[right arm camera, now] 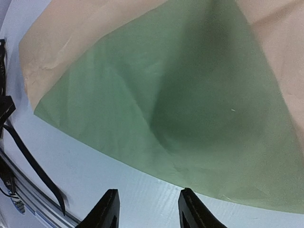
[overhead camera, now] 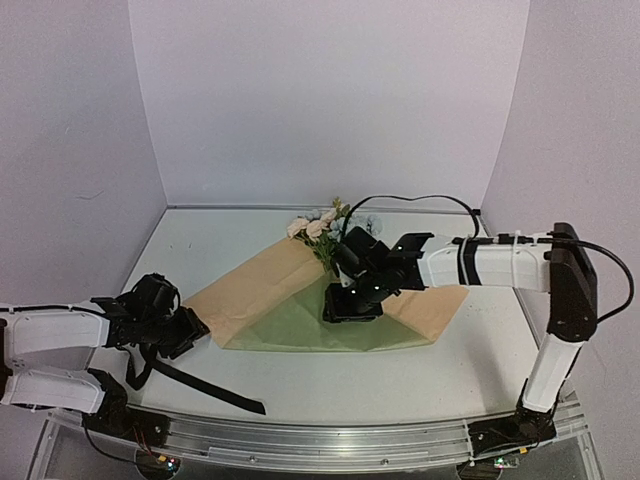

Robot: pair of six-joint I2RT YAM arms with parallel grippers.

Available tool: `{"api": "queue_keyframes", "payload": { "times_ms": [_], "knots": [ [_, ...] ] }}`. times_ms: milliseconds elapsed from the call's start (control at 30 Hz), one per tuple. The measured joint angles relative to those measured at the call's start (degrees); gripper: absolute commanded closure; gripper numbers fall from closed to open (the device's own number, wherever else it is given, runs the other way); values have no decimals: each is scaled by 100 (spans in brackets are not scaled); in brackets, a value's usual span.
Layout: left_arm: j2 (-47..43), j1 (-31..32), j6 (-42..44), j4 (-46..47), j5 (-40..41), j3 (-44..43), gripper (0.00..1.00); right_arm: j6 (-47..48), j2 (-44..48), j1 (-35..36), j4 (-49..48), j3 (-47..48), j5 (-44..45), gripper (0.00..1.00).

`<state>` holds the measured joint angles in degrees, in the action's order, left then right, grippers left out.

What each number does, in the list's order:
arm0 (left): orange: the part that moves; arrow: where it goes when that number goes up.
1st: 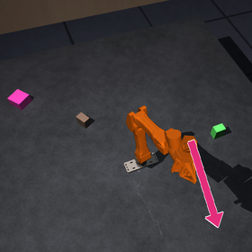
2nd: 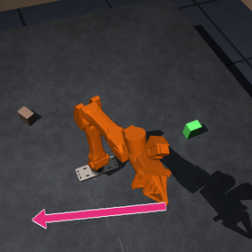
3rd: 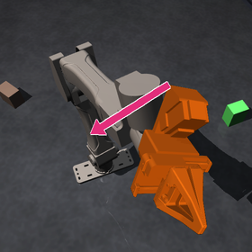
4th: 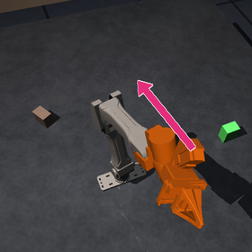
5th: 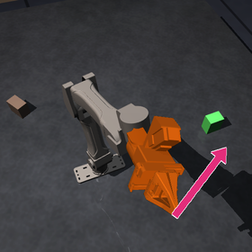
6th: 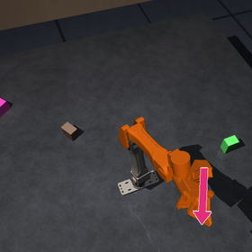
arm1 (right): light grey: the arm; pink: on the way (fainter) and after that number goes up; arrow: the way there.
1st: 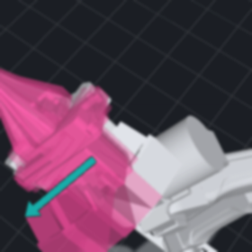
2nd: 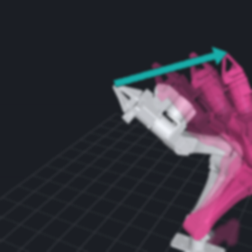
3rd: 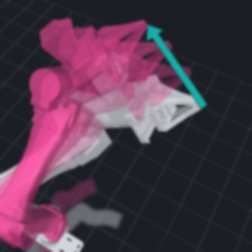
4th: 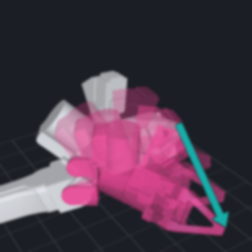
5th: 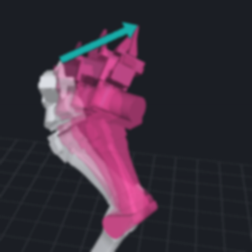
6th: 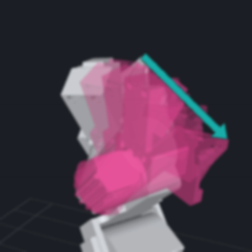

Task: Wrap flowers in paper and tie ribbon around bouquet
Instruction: Pick up the left corner of the flattened wrapping paper at the center of the board.

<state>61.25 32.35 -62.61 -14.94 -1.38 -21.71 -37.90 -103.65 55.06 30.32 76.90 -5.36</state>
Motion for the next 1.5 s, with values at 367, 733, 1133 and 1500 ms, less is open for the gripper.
{"api": "queue_keyframes", "payload": {
  "times_ms": [367,733,1133,1500],
  "knots": [
    [835,-826,611,1094,-690,36,54,-201,-1412,173,3,1403,-567,63],
    [1563,-858,746,1624,-848,-191,73,-820,-2062,171,-373,1839,-965,66],
    [1551,-858,1047,1687,-881,-253,100,-1249,-2485,171,-733,2125,-1092,69],
    [1052,-858,1526,1520,-1210,-644,100,-1331,-2798,149,-740,2194,-941,70]
  ]
}}
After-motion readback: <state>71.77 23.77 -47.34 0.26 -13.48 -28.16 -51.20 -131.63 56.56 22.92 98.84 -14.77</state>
